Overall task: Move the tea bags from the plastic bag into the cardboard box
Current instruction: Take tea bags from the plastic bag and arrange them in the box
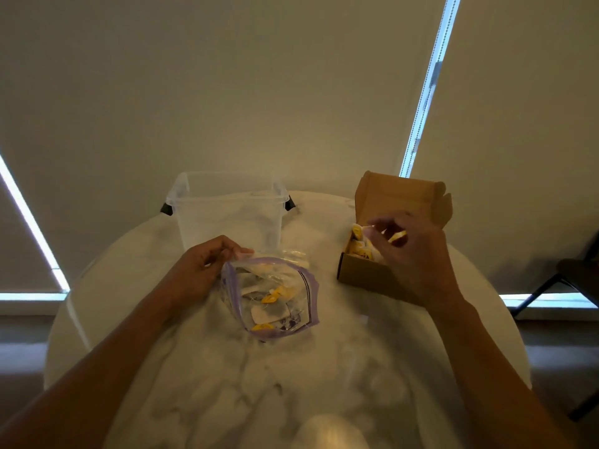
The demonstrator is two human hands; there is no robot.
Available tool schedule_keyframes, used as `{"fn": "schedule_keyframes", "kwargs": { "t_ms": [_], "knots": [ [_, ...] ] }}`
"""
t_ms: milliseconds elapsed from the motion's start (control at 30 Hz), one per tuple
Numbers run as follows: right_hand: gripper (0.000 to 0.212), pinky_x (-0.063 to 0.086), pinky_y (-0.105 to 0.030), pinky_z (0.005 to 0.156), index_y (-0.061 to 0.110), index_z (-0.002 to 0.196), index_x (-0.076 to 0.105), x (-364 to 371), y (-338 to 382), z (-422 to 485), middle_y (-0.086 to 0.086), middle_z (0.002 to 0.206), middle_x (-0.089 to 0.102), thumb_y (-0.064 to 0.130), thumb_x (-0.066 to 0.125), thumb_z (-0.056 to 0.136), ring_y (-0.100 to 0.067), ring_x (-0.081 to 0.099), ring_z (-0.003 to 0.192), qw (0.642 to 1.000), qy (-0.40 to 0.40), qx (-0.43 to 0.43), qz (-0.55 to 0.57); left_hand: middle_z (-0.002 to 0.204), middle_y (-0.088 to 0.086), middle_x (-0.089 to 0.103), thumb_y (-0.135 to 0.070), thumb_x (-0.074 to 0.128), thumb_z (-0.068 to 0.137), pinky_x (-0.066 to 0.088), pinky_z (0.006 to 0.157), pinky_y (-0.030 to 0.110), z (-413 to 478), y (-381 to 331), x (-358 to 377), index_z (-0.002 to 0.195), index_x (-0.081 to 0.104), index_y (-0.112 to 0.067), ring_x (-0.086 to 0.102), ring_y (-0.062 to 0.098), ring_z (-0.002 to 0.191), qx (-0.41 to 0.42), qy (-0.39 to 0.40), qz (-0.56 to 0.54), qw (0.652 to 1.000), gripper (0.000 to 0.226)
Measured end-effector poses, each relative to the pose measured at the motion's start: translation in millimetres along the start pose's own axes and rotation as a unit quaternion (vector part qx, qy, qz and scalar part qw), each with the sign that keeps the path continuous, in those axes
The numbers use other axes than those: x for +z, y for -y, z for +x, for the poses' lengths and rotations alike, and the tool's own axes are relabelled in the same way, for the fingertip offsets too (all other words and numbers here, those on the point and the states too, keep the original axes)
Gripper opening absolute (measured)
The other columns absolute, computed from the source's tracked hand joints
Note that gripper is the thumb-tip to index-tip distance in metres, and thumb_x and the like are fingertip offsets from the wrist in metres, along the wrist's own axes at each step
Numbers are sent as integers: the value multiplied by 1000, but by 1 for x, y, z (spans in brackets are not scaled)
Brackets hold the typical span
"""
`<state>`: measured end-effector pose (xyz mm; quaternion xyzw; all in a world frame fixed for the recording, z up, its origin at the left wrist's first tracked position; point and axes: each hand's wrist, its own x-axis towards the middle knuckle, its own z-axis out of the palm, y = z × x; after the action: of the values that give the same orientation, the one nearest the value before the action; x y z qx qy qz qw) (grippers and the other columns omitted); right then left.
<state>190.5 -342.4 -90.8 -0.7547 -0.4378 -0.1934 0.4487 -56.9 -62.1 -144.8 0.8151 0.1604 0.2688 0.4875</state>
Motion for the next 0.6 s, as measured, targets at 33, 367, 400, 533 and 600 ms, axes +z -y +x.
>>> {"fn": "schedule_keyframes", "kwargs": {
  "t_ms": [33, 367, 400, 533, 600],
  "knots": [
    [16, 53, -9, 70, 25, 112, 78, 5, 13, -6, 16, 100, 72, 29, 78, 96, -4, 68, 89, 998, 39, -15, 42, 129, -7, 81, -4, 55, 114, 53, 115, 62, 0, 0, 0, 92, 71, -30, 73, 17, 128, 1, -7, 4, 1000, 37],
    [20, 59, -18, 78, 19, 116, 81, 53, 80, -39, 8, 103, 80, 22, 78, 97, -5, 74, 88, 942, 259, -167, 134, 127, -2, 81, -12, 55, 117, 58, 110, 56, 4, 2, 1, 119, 69, -15, 75, 20, 124, 5, -9, -4, 1000, 15],
    [22, 58, -18, 81, 19, 121, 80, 59, 80, -41, 6, 108, 80, 21, 75, 99, -5, 73, 91, 940, 266, -191, 99, 127, -4, 81, -12, 55, 117, 59, 109, 53, 4, 2, 2, 119, 70, -16, 75, 19, 123, 6, -4, 0, 1000, 15],
    [29, 41, -16, 97, 18, 133, 72, 77, 82, -45, -3, 132, 70, 21, 63, 105, -18, 65, 117, 905, 358, -231, -18, 125, -7, 81, -14, 57, 115, 60, 108, 48, 4, -1, 2, 115, 73, -22, 75, 13, 121, 6, -2, 17, 1000, 18],
    [31, 47, -27, 104, 17, 132, 71, 82, 82, -49, -4, 137, 65, 17, 66, 102, -21, 61, 123, 886, 386, -253, -39, 126, -7, 80, -18, 55, 116, 60, 108, 51, 4, -2, 1, 111, 75, -30, 75, 15, 122, 5, 0, 23, 1000, 23]
  ]
}}
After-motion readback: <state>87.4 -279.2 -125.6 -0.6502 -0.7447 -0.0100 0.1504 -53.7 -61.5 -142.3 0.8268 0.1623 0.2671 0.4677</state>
